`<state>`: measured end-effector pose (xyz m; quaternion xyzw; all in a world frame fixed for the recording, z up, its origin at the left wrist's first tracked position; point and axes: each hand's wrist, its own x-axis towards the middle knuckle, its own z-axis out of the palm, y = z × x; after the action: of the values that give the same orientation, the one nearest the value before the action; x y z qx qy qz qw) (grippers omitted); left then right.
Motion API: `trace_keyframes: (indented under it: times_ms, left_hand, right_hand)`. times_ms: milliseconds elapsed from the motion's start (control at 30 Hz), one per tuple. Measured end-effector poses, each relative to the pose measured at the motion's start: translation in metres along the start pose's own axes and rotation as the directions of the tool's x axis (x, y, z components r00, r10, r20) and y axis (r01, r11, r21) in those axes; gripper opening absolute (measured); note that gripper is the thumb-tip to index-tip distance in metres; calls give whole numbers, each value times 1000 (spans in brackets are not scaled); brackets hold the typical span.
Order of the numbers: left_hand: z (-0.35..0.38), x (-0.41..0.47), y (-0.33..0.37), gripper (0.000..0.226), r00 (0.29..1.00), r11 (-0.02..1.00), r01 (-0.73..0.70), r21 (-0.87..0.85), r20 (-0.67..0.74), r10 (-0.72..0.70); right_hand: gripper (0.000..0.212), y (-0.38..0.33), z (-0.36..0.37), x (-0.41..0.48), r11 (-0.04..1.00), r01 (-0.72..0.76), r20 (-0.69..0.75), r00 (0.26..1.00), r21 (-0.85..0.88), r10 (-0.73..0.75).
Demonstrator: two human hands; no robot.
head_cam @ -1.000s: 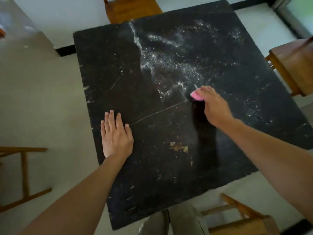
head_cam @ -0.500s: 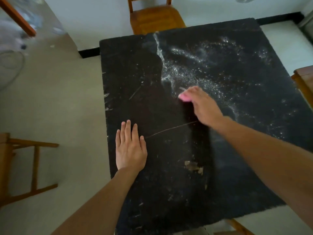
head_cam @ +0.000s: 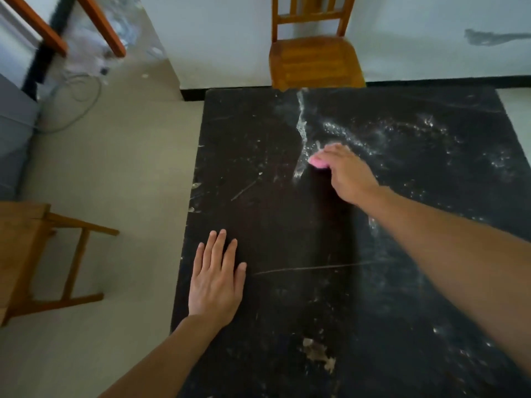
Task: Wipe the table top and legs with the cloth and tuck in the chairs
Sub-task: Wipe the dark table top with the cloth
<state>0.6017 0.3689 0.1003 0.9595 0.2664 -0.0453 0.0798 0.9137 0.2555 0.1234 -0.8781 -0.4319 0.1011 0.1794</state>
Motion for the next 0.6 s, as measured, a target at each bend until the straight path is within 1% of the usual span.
trace_keyframes:
  times_ms: [33, 67, 100, 133, 167, 200, 267, 300, 333, 367, 400, 433, 467, 500, 533, 567, 600]
  left_hand:
    - [-4, 13, 2, 58, 1000, 1000, 15, -15, -26, -16]
    - [-8, 29, 5, 57, 997, 998, 44, -38, -57, -47]
    - [-13, 47, 8, 55, 992, 994, 86, -71, -87, -92]
    - [-18, 65, 11, 52, 984, 986, 131, -102, -110, -142]
    - [-21, 83, 13, 51, 974, 977, 169, -128, -128, -185]
    - [-24, 101, 14, 50, 965, 969, 195, -148, -145, -217]
    - [-25, 132, 16, 51, 954, 954, 235, -185, -145, -263]
    - [-24, 146, 17, 52, 949, 945, 257, -203, -129, -286]
    - [-20, 156, 19, 53, 945, 936, 280, -214, -110, -308]
    - [-16, 163, 20, 53, 942, 931, 297, -212, -96, -323]
    - [-13, 166, 22, 54, 939, 931, 309, -195, -94, -331]
    - [-10, 167, 23, 55, 937, 934, 314, -171, -101, -333]
    - [-8, 167, 24, 55, 937, 937, 315, -152, -109, -333]
    - [-8, 166, 25, 55, 936, 938, 316, -143, -114, -332]
    - [-7, 166, 25, 55, 936, 938, 317, -139, -114, -333]
    - [-8, 166, 25, 55, 936, 938, 318, -138, -115, -334]
    - [-9, 167, 25, 55, 936, 938, 318, -138, -115, -334]
  right_hand:
    - [54, 0, -7, 15, 999, -32, -15, 999, -36, 32]
    - [55, -5, -6, 19, 997, 0, -10, 1000, -74, 0]
    - [56, -12, -3, 10, 989, 105, 3, 994, -102, -106]
    - [59, -18, 5, -8, 962, 255, 10, 967, -98, -255]
    - [60, -24, 18, -32, 915, 392, 28, 920, -96, -391]
    - [61, -31, 32, -59, 863, 498, 65, 867, -91, -494]
    - [63, -32, 55, -93, 785, 618, 151, 780, -39, -607]
    - [64, -30, 57, -89, 767, 641, 170, 756, 1, -632]
    - [62, -22, 55, -67, 768, 640, 175, 753, 28, -634]
    - [57, -15, 51, -38, 786, 617, 162, 773, 33, -614]
    - [50, -5, 44, -2, 835, 549, 116, 827, 43, -550]
    - [46, 6, 29, 36, 902, 430, 41, 901, 50, -432]
    - [45, 23, 13, 74, 965, 259, -5, 966, 32, -259]
    - [48, 38, -2, 102, 997, 74, -16, 997, 31, -74]
    - [49, 45, -14, 118, 998, -56, -39, 998, 29, 57]
    - [48, 43, -20, 123, 997, -77, -80, 994, 4, 77]
    - [44, 34, -23, 118, 1000, -16, -120, 993, -23, 14]
